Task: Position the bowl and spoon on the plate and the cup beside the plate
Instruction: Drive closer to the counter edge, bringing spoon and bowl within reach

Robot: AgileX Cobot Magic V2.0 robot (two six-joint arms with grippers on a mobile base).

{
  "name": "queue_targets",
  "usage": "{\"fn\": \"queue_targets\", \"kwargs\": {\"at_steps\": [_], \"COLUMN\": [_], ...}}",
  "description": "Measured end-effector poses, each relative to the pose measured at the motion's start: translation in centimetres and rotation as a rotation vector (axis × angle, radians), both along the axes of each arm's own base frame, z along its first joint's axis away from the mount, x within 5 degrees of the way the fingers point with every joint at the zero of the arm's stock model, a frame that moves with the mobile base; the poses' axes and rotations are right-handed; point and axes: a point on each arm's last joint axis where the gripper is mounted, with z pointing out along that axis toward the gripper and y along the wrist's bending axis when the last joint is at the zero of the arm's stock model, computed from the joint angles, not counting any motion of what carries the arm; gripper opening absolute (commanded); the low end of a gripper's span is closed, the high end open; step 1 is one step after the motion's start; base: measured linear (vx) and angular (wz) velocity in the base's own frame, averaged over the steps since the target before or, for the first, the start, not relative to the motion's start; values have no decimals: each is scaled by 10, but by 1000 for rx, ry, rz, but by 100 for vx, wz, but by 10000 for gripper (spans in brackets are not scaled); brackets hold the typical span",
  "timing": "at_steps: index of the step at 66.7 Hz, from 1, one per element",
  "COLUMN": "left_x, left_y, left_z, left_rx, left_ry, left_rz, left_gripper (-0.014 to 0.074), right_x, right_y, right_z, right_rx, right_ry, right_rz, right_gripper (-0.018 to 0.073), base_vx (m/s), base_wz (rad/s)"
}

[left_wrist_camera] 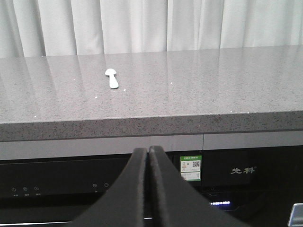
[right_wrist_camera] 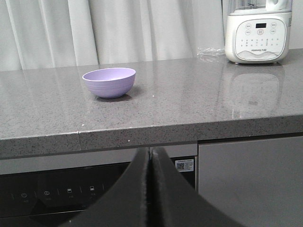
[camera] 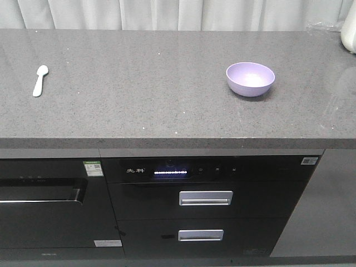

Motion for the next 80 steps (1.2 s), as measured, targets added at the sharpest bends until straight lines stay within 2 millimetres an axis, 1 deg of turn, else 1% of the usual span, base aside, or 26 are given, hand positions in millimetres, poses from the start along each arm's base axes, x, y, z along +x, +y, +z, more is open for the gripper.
{"fn": "queue_targets", "kwargs": {"at_steps": [80], "left_x": [0], "left_y": [0], "left_z": [0], "left_rx": [0], "left_ry": [0], "left_rz": [0], "left_gripper": [-6], "right_x": [0], "right_y": [0], "right_z": [0], "right_rx": [0], "right_ry": [0], "right_rz": [0], "right_gripper": [-6], "base_vx": [5], "base_wz": [-1]}}
